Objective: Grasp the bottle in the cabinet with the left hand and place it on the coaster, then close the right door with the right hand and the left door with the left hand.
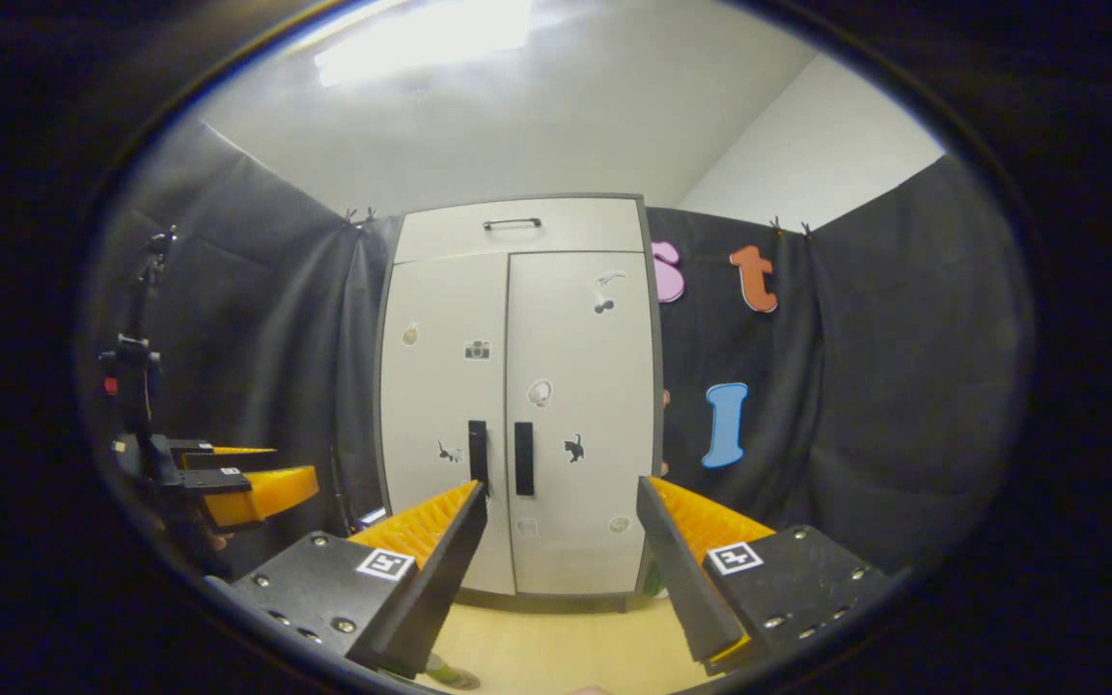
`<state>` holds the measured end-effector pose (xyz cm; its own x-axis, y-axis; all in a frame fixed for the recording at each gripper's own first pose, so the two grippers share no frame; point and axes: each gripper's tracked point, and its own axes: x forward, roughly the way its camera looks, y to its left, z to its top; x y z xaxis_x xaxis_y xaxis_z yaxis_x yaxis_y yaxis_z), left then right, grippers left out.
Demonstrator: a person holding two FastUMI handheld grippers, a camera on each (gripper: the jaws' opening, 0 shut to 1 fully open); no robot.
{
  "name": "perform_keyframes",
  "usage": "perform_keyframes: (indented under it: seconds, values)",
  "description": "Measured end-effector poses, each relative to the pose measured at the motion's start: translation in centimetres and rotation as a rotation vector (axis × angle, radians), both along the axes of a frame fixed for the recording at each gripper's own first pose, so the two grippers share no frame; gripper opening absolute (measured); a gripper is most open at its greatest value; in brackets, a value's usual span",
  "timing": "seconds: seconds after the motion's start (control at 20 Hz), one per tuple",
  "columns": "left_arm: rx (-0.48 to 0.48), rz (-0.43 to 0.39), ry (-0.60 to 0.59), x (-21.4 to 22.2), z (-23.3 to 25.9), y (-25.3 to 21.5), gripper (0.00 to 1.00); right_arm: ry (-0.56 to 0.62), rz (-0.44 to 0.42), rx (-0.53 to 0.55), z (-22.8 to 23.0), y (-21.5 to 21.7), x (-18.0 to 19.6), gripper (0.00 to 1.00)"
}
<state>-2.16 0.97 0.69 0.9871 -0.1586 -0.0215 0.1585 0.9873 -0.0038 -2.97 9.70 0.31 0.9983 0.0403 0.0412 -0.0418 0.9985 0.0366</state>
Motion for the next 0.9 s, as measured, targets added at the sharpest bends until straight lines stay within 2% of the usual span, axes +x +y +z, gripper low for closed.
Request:
perform_keyframes:
  seconds: [0.1, 0.35, 0.4, 0.5, 0.6, 0.65, 0.9]
  values:
    - [-0.007, -0.01, 0.0, 0.2, 0.0, -0.4, 0.92, 0.001, -0.011, 0.002, 0.0, -0.2, -0.3, 0.95]
    - [-0.013, -0.051, 0.0, 0.1, -0.1, -1.8, 0.93, -0.022, -0.027, -0.009, 0.7, -0.7, -1.3, 0.95]
    - [-0.013, -0.059, -0.001, 0.1, -0.2, -2.0, 0.93, -0.025, -0.031, -0.012, 0.6, -0.8, -1.5, 0.92]
    - [-0.015, -0.074, 0.002, 0.3, -0.4, -2.3, 0.92, -0.03, -0.04, -0.017, 0.7, -0.8, -1.6, 0.95]
    - [-0.018, -0.075, 0.006, 0.4, -0.5, -2.1, 0.93, -0.039, -0.044, -0.02, 0.9, -0.7, -1.7, 0.92]
    - [-0.016, -0.07, 0.01, 0.5, -0.6, -1.9, 0.93, -0.04, -0.046, -0.019, 0.9, -0.6, -1.6, 0.95]
    - [-0.022, -0.085, 0.006, 0.5, -0.8, -1.3, 0.92, -0.052, -0.06, -0.033, 0.9, -0.4, -1.2, 0.94]
